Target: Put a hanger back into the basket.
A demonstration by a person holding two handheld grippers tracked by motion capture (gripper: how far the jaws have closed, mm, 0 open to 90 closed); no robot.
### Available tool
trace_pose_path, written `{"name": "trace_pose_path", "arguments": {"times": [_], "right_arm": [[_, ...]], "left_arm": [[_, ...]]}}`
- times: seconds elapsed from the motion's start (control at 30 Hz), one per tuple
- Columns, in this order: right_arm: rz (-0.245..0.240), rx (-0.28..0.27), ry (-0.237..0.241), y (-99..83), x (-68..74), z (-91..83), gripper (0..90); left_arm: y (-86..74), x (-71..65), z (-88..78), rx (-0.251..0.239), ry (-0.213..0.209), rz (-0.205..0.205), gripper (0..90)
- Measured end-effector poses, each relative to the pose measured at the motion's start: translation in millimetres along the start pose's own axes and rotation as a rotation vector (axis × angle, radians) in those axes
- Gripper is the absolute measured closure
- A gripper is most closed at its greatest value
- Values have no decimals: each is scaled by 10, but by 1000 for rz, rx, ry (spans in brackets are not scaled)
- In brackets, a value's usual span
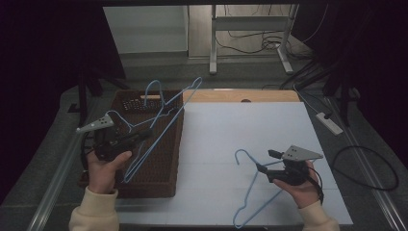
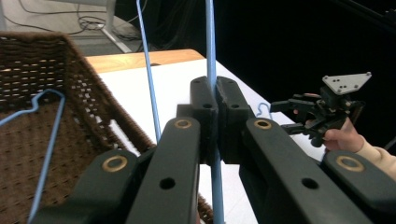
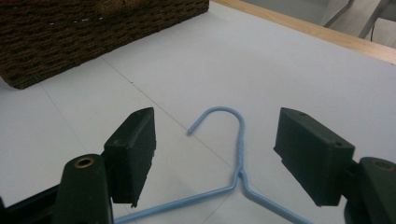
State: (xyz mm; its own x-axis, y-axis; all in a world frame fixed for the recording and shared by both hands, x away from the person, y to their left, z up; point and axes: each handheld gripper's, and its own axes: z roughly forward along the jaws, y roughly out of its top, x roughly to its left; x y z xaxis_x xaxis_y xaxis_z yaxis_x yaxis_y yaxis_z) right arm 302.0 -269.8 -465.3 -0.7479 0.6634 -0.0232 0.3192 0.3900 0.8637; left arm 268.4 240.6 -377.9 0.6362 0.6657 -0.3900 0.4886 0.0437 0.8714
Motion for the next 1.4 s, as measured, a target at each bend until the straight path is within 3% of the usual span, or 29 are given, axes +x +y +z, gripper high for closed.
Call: {"name": "trace_pose_path", "arguments": {"times": [0.43,0.7,1.4], "right_arm": [[-1,12,0,-19,-7,23,296],[-6,21,1,-25,5,41,296],[-6,28,2,-37,10,59,295]], "left_arm": [[-22,251,-199,-7,61,-14,868],[-66,420,-276,8,77,-24,869],[-195,698,-193,113,110,-60,868]]}}
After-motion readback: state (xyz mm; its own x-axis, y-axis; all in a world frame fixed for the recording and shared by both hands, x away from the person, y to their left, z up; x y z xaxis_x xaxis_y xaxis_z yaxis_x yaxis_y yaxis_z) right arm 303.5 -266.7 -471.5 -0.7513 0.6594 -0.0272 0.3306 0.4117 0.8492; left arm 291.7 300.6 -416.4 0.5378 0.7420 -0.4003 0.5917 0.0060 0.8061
